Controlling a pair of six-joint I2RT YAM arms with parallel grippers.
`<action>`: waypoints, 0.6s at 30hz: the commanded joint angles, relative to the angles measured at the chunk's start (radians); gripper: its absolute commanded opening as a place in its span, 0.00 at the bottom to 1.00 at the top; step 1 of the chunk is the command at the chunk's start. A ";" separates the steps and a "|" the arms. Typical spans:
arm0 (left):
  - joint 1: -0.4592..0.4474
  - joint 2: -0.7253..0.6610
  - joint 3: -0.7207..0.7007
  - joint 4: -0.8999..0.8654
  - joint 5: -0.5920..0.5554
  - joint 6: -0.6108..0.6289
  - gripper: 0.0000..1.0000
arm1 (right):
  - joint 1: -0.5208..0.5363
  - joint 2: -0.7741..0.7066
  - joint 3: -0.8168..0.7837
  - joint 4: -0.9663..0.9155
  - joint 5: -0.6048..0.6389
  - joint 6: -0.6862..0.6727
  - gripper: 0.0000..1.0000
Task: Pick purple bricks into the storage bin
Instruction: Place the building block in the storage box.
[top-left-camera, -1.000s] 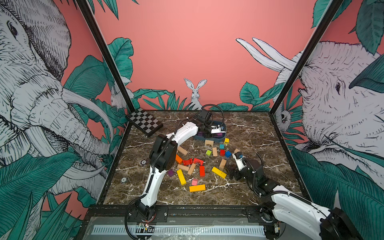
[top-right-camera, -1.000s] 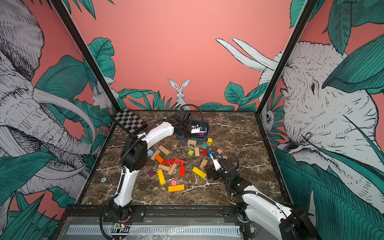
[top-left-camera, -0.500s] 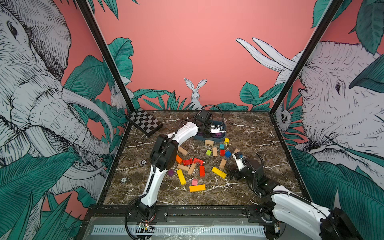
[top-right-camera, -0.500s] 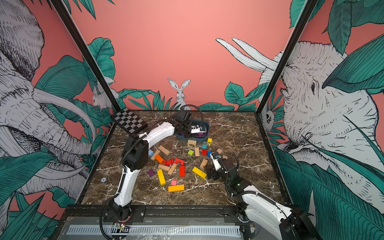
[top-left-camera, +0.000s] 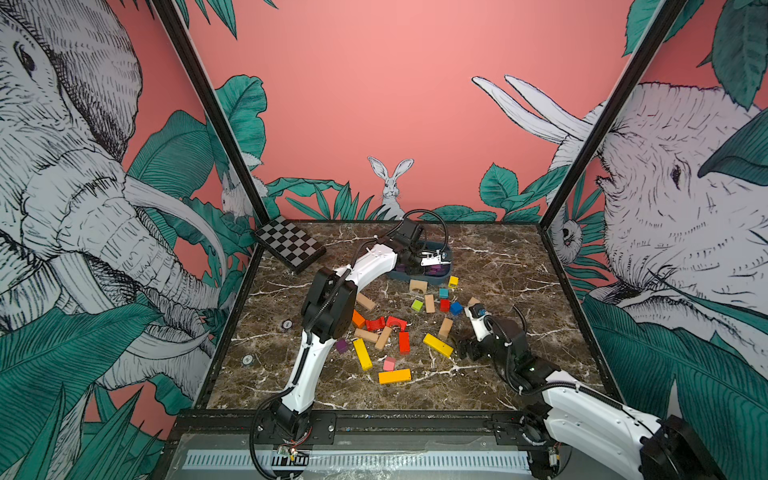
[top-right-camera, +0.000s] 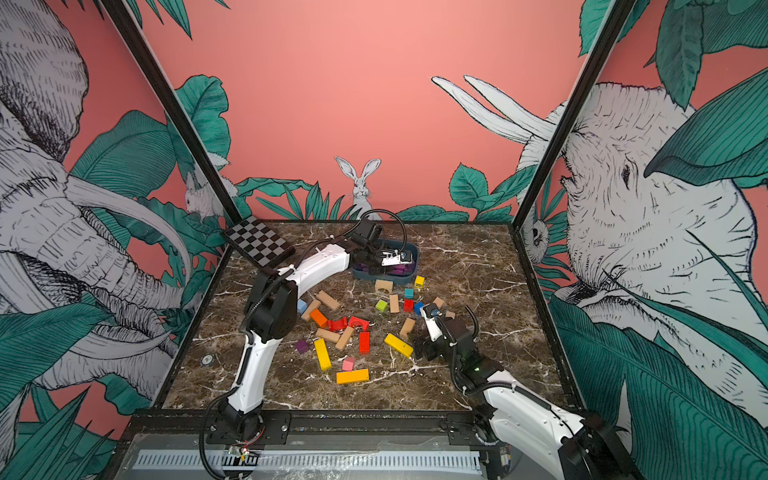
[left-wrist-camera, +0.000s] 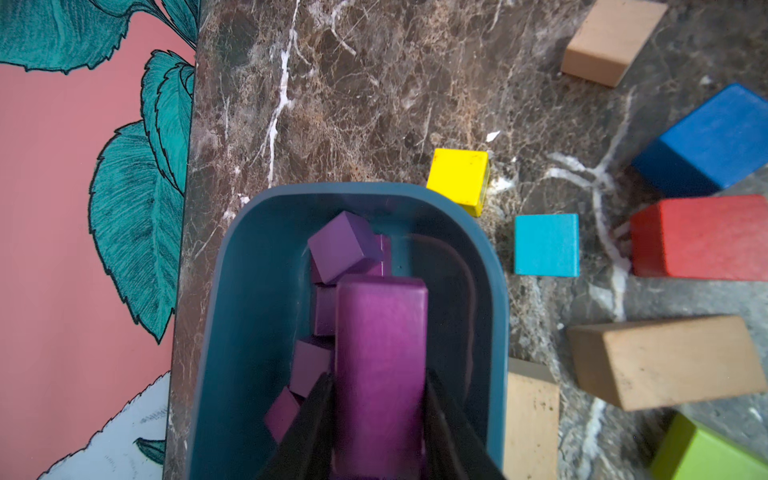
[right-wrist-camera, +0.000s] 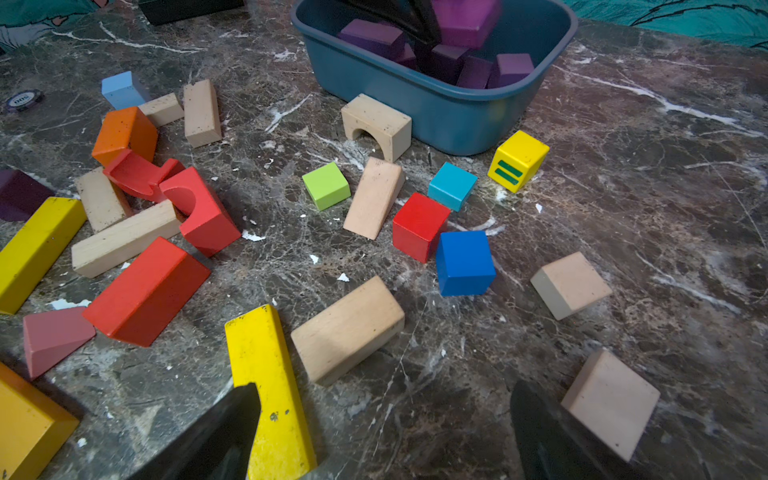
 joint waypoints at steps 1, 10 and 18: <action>-0.007 -0.004 0.028 0.013 0.004 0.017 0.40 | -0.003 -0.001 -0.012 0.035 0.000 -0.008 0.96; -0.007 -0.027 0.025 0.047 0.006 -0.024 0.41 | -0.002 0.006 -0.010 0.036 -0.003 -0.009 0.96; -0.007 -0.249 -0.154 0.165 -0.107 -0.199 0.39 | -0.003 -0.014 -0.018 0.036 -0.010 -0.011 0.96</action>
